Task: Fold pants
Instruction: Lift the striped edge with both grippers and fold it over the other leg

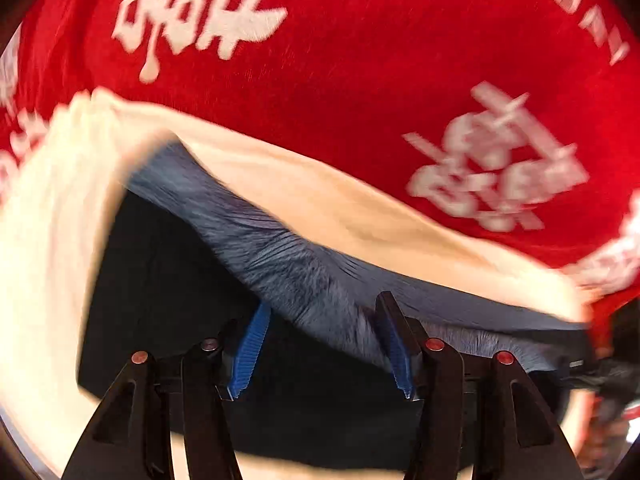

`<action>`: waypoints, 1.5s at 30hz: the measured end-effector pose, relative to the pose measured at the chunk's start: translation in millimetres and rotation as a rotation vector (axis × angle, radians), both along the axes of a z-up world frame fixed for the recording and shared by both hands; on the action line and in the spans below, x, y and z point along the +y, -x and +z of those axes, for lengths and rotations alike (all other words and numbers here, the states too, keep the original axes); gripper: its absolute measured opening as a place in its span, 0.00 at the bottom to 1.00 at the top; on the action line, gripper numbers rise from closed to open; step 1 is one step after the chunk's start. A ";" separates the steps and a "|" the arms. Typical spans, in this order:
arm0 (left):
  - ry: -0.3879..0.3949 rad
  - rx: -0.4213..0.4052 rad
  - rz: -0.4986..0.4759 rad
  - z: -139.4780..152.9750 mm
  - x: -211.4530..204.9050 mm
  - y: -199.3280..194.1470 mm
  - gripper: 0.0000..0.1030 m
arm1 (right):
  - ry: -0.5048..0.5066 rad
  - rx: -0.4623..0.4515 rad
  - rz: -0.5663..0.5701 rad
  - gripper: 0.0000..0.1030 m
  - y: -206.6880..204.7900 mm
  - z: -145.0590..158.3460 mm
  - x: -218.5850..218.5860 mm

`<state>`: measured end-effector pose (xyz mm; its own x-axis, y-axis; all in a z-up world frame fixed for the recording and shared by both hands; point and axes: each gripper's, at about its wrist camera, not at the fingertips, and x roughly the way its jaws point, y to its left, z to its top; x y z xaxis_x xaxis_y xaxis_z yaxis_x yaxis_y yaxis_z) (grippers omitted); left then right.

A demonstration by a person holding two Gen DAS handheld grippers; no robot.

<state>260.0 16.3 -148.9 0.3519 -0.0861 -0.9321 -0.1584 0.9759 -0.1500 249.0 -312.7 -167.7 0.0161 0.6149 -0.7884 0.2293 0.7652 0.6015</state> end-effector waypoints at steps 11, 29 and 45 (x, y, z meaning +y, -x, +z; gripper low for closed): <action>-0.181 0.021 0.027 16.4 7.4 15.2 0.86 | 0.166 -0.118 0.241 0.76 -4.8 37.3 37.9; -0.284 0.121 0.000 -17.2 -45.7 -35.0 0.86 | 0.221 -0.189 0.182 0.60 -40.6 32.9 17.9; -0.080 0.104 -0.617 0.8 -248.8 96.1 0.86 | 0.436 0.058 -0.394 0.60 288.4 95.1 -113.2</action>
<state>163.9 -232.6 -148.1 0.1672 -0.1728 -0.9707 0.4275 0.8999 -0.0865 -39.4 -426.0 -72.6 0.1268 0.1906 -0.9734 0.5694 0.7896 0.2288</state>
